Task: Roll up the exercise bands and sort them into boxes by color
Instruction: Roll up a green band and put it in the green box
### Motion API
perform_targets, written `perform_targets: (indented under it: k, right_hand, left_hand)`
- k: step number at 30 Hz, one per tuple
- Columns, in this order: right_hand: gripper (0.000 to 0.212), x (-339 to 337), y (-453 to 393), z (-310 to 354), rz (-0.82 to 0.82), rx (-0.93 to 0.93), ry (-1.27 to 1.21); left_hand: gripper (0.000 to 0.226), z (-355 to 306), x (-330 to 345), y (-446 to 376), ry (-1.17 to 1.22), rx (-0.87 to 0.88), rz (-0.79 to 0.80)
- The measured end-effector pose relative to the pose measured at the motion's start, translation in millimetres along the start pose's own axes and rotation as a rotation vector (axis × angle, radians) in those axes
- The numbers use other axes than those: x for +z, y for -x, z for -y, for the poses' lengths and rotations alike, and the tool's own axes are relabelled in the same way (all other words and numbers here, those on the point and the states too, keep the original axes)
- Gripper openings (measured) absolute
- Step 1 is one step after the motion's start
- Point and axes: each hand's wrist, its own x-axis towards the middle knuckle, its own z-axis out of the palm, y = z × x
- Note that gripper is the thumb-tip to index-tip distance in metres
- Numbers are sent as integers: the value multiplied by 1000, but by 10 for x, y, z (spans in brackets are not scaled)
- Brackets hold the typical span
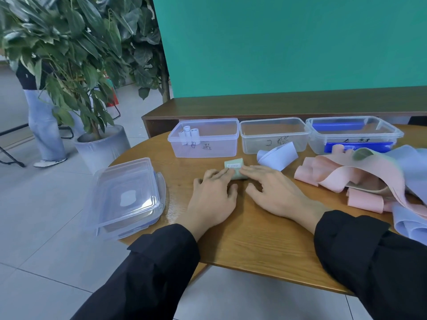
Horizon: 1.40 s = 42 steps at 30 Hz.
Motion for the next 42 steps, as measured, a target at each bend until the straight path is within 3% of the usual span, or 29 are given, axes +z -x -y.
perform_targets:
  k: [11, 16, 20, 24, 27, 31, 33, 37, 42]
  right_hand:
    - [62, 22, -201, -63, 98, 17, 41]
    - [58, 61, -236, -54, 15, -50, 17]
    - [60, 117, -283, -101, 40, -74, 12]
    - [63, 123, -339, -149, 77, -42, 5]
    - [64, 138, -414, -159, 92, -22, -2]
    - [67, 168, -539, -158, 115, 2, -8]
    - [64, 164, -551, -126, 69, -3, -23]
    - [38, 164, -530, -76, -88, -71, -35]
    - [56, 196, -600, -134, -34, -36, -42]
  left_hand:
    - [49, -16, 41, -155, -32, 64, -49]
    - [45, -9, 95, -258, 12, 25, -26]
    - [45, 13, 128, -359, 37, -2, -16]
    - [33, 36, 139, -426, 59, 29, -109]
    - [43, 75, 145, -441, 122, 41, -161]
    - [52, 66, 141, -482, 109, -37, -40]
    - [46, 77, 138, -520, 118, -58, -14]
    - [35, 142, 144, -598, 129, -80, 37]
    - [46, 144, 184, -665, 86, -97, 81]
